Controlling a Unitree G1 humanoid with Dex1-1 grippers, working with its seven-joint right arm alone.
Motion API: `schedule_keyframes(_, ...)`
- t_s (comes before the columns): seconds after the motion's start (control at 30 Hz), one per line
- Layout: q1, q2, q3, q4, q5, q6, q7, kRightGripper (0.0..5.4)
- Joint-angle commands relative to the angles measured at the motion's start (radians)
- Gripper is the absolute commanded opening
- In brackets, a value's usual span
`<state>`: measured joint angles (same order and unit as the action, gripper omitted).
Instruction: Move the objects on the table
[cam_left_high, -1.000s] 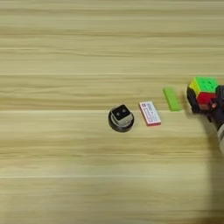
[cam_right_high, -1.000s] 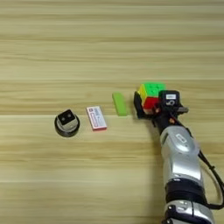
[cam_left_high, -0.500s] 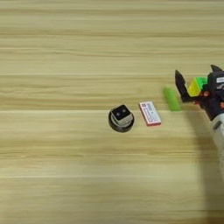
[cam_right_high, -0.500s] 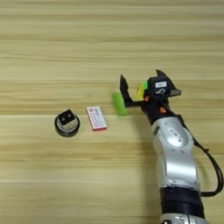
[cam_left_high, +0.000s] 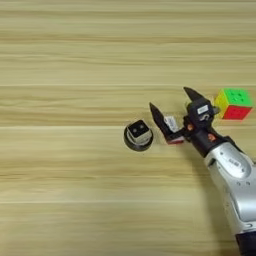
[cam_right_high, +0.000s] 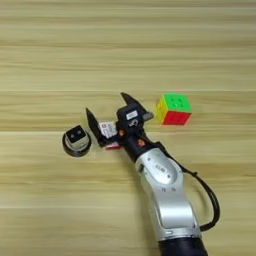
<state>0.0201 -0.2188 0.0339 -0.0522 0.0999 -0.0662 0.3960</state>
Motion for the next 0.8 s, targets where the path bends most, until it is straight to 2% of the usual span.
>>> schedule_keyframes(0.03, -0.003, 0.008, 0.045, -0.083, -0.009, -0.002, 0.009, 5.35)
schedule_keyframes(0.33, 0.022, 0.033, 0.136, -0.081, -0.04, 0.003, 0.03, 5.35)
schedule_keyframes(0.8, -0.002, 0.04, 0.141, -0.003, -0.074, -0.012, 0.02, 5.35)
